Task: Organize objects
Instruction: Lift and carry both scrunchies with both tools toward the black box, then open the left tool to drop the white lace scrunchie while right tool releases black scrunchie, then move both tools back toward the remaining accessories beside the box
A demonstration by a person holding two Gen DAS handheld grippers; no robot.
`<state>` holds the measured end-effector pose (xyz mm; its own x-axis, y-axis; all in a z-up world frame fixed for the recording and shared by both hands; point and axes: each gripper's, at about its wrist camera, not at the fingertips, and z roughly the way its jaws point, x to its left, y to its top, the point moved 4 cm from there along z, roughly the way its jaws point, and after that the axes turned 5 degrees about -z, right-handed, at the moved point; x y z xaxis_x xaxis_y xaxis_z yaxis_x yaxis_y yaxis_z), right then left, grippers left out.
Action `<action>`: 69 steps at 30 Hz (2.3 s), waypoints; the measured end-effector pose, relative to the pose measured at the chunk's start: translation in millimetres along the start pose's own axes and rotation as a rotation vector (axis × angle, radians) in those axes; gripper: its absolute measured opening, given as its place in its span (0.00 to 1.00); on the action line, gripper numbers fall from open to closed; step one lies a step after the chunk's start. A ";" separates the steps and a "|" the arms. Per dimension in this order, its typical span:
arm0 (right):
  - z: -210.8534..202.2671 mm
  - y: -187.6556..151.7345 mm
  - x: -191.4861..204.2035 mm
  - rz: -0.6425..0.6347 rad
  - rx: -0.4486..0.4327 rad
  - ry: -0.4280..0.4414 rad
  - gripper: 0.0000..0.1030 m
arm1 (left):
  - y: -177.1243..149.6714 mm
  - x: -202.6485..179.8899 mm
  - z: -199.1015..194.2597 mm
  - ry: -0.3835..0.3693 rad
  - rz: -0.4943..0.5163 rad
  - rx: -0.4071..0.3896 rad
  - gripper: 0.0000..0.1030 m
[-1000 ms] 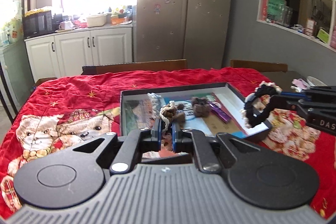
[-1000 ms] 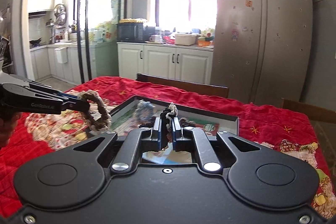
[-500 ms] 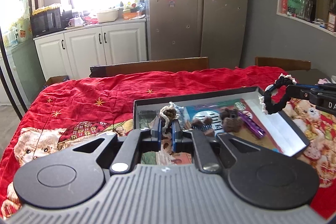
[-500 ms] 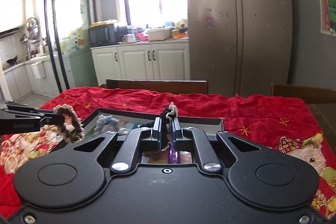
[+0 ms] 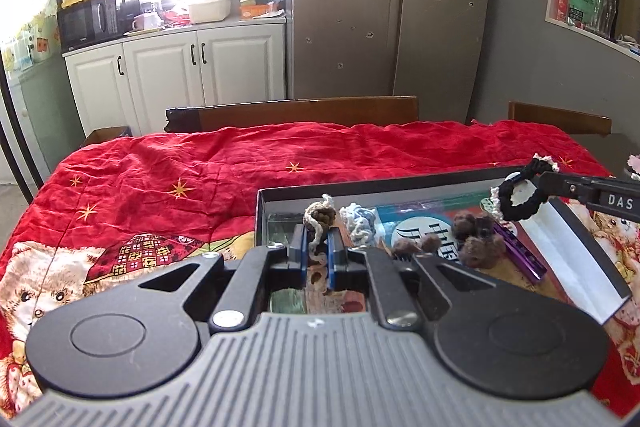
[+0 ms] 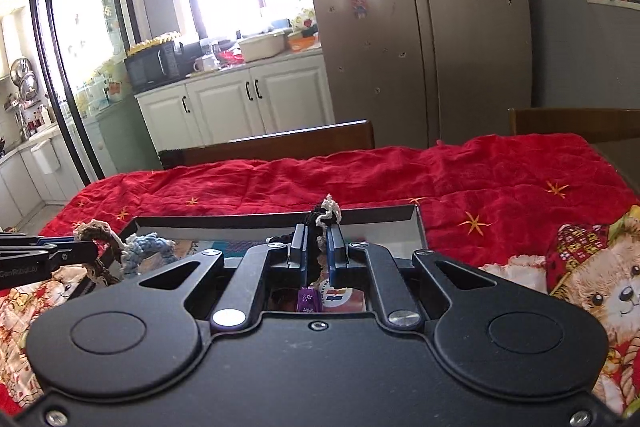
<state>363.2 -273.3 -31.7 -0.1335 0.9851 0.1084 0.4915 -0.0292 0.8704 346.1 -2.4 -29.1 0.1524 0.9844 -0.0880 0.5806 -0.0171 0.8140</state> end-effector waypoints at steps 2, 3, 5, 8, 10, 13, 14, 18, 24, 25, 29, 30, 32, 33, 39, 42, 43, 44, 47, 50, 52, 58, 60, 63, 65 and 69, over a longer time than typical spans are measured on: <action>8.0 0.6 1.1 -0.003 0.002 -0.019 0.09 | -0.5 1.6 5.1 -0.002 -0.006 0.003 0.11; 11.6 0.9 1.2 -0.003 0.003 -0.026 0.09 | -1.0 2.1 7.2 0.000 -0.008 0.005 0.11; 17.5 1.0 0.2 0.008 0.004 -0.035 0.09 | -2.0 3.0 11.3 0.003 -0.011 0.010 0.11; 27.0 -0.7 -1.5 0.024 0.016 -0.041 0.09 | -3.5 3.6 16.0 0.005 -0.008 0.017 0.11; 30.3 -2.2 -2.9 0.036 0.025 -0.044 0.09 | -4.5 3.2 18.8 0.012 0.000 0.019 0.11; 37.3 -5.9 -7.4 0.061 0.041 -0.055 0.09 | -6.2 1.9 23.1 0.016 0.012 0.028 0.11; 39.0 -7.5 -9.3 0.071 0.048 -0.057 0.09 | -7.1 1.4 24.8 0.015 0.016 0.033 0.11; 44.7 -12.4 -13.3 0.083 0.071 -0.061 0.09 | -11.9 -0.4 30.9 0.020 0.031 0.049 0.11; 45.9 -14.3 -13.2 0.073 0.084 -0.066 0.09 | -17.8 0.7 35.7 0.030 0.038 0.065 0.12; 46.5 -14.6 -12.7 0.070 0.088 -0.066 0.09 | -18.6 0.7 36.0 0.031 0.039 0.066 0.12; 47.4 -15.3 -10.6 0.053 0.097 -0.073 0.09 | -19.9 0.8 36.2 0.032 0.042 0.066 0.12; 47.2 -15.2 -10.3 0.051 0.097 -0.075 0.09 | -19.9 0.8 36.2 0.031 0.043 0.067 0.12; 47.5 -15.0 -9.9 0.051 0.101 -0.076 0.09 | -20.3 1.0 36.3 0.032 0.044 0.069 0.13; 48.0 -15.1 -10.4 0.053 0.107 -0.077 0.10 | -20.4 1.2 36.1 0.032 0.045 0.070 0.13; 48.6 -15.4 -10.1 0.047 0.112 -0.080 0.17 | -20.9 2.4 36.0 0.033 0.043 0.074 0.20; 48.0 -15.5 -9.0 0.039 0.110 -0.086 0.18 | -20.8 3.2 35.5 0.033 0.041 0.075 0.26; 47.7 -15.3 -9.3 0.037 0.109 -0.087 0.18 | -20.8 3.5 35.2 0.033 0.041 0.075 0.27; 47.7 -15.1 -8.9 0.035 0.109 -0.087 0.18 | -20.8 3.7 34.9 0.032 0.041 0.075 0.31; 47.1 -14.6 -8.6 0.034 0.104 -0.089 0.18 | -21.0 4.2 33.7 0.038 0.046 0.068 0.38; 46.2 -14.7 -9.1 0.038 0.100 -0.089 0.21 | -20.8 3.4 31.6 0.050 0.058 0.057 0.41; 45.6 -14.5 -10.2 0.042 0.095 -0.092 0.27 | -20.4 3.1 30.4 0.049 0.064 0.056 0.41; 41.4 -13.3 -11.6 0.046 0.079 -0.095 0.31 | -18.9 2.6 25.3 0.053 0.066 0.042 0.55; 39.3 -13.0 -11.9 0.050 0.076 -0.092 0.31 | -18.4 1.6 22.7 0.056 0.072 0.037 0.56; 36.1 -12.2 -12.3 0.053 0.072 -0.089 0.32 | -17.3 1.4 18.9 0.057 0.070 0.034 0.58; 33.6 -11.6 -11.8 0.052 0.070 -0.086 0.33 | -16.9 1.2 15.9 0.055 0.068 0.031 0.59; 27.4 -10.8 -8.8 0.043 0.065 -0.080 0.33 | -16.8 0.3 10.6 0.060 0.075 0.028 0.61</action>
<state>382.6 -277.0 -55.2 -0.0436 0.9936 0.1041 0.5504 -0.0630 0.8325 344.9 -3.7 -48.9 0.1484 0.9889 0.0074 0.5915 -0.0948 0.8007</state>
